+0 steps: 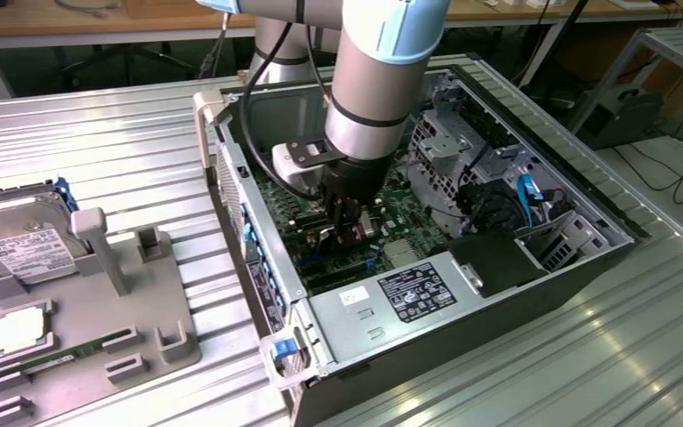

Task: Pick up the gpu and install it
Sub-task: 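Insert the gpu into the slot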

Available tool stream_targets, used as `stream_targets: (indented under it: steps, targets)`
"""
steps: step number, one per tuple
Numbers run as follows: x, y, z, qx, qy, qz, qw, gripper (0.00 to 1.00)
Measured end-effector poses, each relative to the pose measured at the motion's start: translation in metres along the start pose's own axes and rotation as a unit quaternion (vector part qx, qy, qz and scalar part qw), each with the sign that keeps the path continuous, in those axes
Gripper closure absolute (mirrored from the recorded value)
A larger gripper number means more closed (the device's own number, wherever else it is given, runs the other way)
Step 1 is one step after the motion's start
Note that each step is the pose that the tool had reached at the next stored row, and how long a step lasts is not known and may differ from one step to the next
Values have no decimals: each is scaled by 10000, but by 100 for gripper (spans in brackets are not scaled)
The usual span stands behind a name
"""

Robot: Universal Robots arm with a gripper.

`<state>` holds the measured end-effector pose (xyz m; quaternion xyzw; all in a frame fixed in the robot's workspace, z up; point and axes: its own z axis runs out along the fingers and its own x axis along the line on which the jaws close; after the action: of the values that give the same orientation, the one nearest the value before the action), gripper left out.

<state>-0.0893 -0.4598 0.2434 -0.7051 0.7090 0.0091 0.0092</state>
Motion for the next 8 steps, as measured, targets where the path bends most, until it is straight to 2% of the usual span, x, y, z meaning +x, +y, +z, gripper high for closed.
stream_targets:
  steps: [7, 8]
  targets:
    - [0, 0, 3, 0, 0, 0, 10000, 73]
    - [-1, 0, 6, 2, -4, 0, 10000, 66]
